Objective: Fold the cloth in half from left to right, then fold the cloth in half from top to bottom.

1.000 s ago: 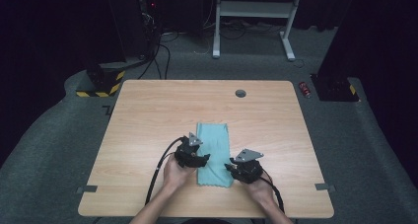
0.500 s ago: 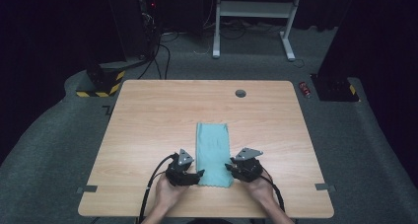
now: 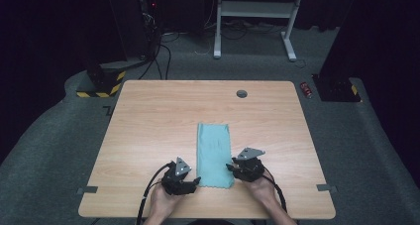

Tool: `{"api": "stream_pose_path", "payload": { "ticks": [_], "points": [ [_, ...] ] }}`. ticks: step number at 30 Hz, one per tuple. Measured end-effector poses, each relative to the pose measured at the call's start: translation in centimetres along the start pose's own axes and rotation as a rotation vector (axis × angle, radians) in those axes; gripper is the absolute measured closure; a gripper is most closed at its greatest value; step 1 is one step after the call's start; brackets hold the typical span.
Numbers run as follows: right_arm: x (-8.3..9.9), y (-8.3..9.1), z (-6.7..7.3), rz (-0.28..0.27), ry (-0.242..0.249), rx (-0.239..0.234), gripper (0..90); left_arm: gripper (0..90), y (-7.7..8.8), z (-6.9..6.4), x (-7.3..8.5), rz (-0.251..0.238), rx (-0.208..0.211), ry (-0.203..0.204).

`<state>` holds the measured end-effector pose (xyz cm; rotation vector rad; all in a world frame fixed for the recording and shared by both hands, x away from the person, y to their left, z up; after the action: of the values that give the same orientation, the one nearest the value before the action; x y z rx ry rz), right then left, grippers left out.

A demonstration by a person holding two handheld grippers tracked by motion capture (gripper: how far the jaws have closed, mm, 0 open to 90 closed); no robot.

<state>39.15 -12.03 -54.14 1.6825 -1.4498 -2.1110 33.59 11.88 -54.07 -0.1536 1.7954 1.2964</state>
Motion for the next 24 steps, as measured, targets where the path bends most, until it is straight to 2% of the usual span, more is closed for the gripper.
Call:
{"api": "stream_pose_path", "payload": {
  "ticks": [3,7,10,13,18,19,24],
  "points": [
    [-0.1,0.0,0.0,0.006,0.005,-0.001,62.0,37.0,0.1,0.0,0.1,0.003,0.001,-0.001],
    [-0.1,0.1,-0.2,0.014,0.0,0.006,61.4,37.2,0.2,0.2,0.1,-0.005,0.025,0.031],
    [0.0,0.1,-0.3,0.01,-0.014,0.005,61.0,38.1,0.1,0.4,0.0,-0.008,0.037,0.04],
    [-0.1,0.2,-0.4,0.014,-0.008,0.002,61.1,38.1,0.2,0.3,0.0,-0.014,0.037,0.047],
    [0.0,0.4,-0.6,0.004,-0.021,-0.005,60.5,38.6,0.1,0.7,-0.9,-0.032,0.054,0.054],
    [0.0,0.4,-0.6,0.003,-0.023,-0.006,60.1,38.9,-0.1,0.9,-1.1,-0.033,0.054,0.042],
    [0.1,0.2,-0.4,0.004,-0.01,-0.012,59.1,39.7,-0.8,1.2,-2.3,-0.063,0.064,0.063]
  ]
}}
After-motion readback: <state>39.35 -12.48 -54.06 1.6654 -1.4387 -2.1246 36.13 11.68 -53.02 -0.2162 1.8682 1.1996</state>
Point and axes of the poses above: each handheld gripper's, and its own axes: y roughly backward along the jaws, x roughly out of its underside, z roughly to its left, the point moved 3 cm from there along -y, roughly forward along the jaws, and after that the axes turned 4 degrees about y, right-handed, at the moved point
